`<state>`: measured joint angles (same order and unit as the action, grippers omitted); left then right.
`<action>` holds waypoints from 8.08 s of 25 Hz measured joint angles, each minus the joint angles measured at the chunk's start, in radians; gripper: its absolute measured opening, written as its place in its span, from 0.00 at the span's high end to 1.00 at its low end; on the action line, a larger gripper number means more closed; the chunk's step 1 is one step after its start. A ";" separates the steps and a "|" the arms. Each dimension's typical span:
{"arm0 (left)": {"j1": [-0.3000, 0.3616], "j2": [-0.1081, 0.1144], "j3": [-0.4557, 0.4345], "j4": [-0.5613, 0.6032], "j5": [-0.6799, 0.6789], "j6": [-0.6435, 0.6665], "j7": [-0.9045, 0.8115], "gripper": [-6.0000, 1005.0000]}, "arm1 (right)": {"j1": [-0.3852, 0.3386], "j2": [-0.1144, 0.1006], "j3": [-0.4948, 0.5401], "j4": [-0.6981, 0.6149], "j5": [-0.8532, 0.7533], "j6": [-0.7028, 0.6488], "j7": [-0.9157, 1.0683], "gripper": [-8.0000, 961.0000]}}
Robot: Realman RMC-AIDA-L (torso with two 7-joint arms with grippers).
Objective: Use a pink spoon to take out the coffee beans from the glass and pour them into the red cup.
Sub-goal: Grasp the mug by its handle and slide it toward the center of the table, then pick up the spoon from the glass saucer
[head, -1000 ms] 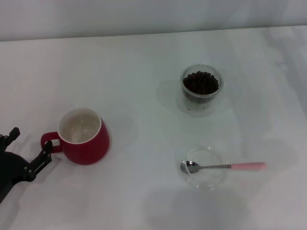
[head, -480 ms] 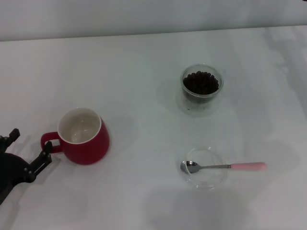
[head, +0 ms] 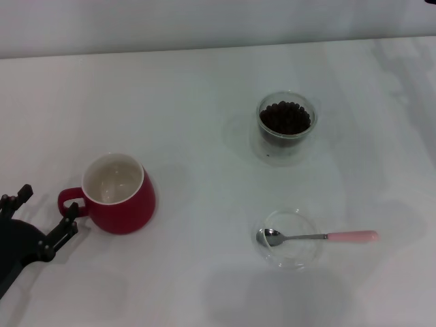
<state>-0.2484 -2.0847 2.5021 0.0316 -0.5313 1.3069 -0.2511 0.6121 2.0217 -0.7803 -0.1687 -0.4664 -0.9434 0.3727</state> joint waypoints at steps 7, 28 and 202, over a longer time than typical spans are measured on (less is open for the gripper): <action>-0.008 0.001 0.000 0.001 0.001 -0.003 0.001 0.13 | -0.009 0.000 0.000 0.000 0.000 -0.014 0.000 0.10; -0.018 -0.001 -0.001 0.030 -0.005 -0.054 0.070 0.57 | -0.013 -0.003 -0.005 0.000 0.000 -0.021 0.000 0.10; -0.078 0.009 0.040 0.019 -0.725 0.152 -0.066 0.11 | -0.442 -0.006 0.105 0.597 -0.801 -0.588 0.692 0.59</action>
<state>-0.3268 -2.0753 2.5418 0.0506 -1.2565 1.4588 -0.3168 0.1706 2.0160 -0.6748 0.4285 -1.2671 -1.5312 1.0649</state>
